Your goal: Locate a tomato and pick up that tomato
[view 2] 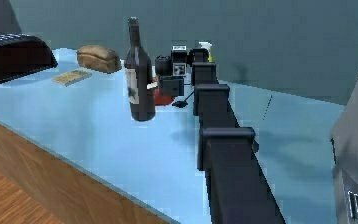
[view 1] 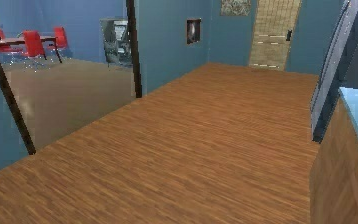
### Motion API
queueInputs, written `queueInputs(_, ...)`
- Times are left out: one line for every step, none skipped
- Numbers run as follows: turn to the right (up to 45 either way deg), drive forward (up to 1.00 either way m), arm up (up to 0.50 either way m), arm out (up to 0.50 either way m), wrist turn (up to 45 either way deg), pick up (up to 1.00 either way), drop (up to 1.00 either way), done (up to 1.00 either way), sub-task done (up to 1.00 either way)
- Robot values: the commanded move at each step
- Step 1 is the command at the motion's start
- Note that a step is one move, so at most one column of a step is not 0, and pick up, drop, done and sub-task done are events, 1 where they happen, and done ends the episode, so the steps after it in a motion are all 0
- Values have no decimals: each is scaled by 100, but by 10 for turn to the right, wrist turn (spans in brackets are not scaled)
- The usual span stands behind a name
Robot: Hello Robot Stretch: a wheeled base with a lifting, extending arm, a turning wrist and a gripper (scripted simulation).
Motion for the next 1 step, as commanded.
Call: queueInputs(0, 0, 0, 0, 0, 0, 0, 100, 0)
